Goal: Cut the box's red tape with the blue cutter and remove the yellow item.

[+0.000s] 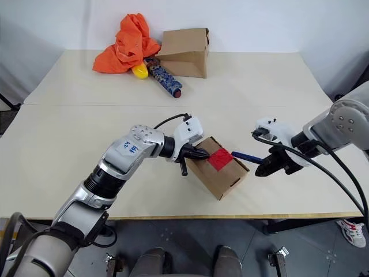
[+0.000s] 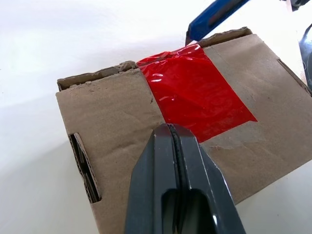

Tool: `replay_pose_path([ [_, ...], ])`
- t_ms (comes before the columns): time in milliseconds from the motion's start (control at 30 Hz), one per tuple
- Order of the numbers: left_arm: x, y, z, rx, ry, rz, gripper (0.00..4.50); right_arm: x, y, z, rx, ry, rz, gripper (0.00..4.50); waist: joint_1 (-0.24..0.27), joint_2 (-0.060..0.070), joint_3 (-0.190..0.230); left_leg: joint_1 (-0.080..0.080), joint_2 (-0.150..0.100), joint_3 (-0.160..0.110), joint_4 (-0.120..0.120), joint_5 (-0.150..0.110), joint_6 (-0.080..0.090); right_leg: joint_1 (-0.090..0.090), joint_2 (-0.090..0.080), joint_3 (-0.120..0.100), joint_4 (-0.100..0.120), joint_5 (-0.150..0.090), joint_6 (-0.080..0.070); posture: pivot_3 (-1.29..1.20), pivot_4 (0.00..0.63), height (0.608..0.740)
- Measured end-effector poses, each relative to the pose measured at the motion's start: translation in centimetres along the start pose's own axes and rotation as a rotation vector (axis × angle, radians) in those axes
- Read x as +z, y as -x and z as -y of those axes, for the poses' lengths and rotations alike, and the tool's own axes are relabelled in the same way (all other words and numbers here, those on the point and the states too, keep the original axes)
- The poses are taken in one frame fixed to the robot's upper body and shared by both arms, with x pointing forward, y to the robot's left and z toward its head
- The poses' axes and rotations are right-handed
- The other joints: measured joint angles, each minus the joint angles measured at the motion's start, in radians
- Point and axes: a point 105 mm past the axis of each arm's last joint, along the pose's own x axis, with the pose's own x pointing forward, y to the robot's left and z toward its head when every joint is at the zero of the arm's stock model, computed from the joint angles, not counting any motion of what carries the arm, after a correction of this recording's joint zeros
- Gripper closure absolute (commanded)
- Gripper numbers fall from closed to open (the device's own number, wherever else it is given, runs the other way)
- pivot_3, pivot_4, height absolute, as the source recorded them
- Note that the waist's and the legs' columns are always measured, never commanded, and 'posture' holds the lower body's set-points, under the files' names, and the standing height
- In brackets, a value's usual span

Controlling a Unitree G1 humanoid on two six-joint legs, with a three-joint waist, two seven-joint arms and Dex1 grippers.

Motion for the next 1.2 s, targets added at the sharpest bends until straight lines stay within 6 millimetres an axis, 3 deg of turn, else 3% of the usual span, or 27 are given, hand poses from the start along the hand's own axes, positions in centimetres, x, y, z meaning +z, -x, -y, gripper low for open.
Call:
replay_pose_path([
  [400,0.0,0.0,0.0,0.001,0.002,0.000,4.48,1.3,-2.1,0.6,-0.017,0.006,0.002,4.35,-0.001,0.001,0.000,0.000,0.000,0.000,0.000,0.000,0.000,0.000,0.000,0.000,0.001,0.000,0.001,0.00,0.150,0.740],
  [767,0.0,0.1,-0.1,0.007,0.009,-0.001,4.48,1.7,-2.2,1.6,-0.043,-0.027,0.019,4.35,-0.003,0.001,0.000,0.000,0.000,0.001,0.000,0.000,0.000,0.000,0.000,0.000,0.001,0.001,0.001,0.00,0.150,0.740],
  [1200,0.0,0.1,0.0,0.005,0.009,0.001,4.48,1.1,-2.0,1.0,-0.035,0.014,-0.011,4.35,-0.002,0.001,0.000,0.000,0.000,0.001,0.000,0.000,0.000,0.000,0.000,0.000,0.001,0.001,0.001,0.00,0.150,0.740],
])
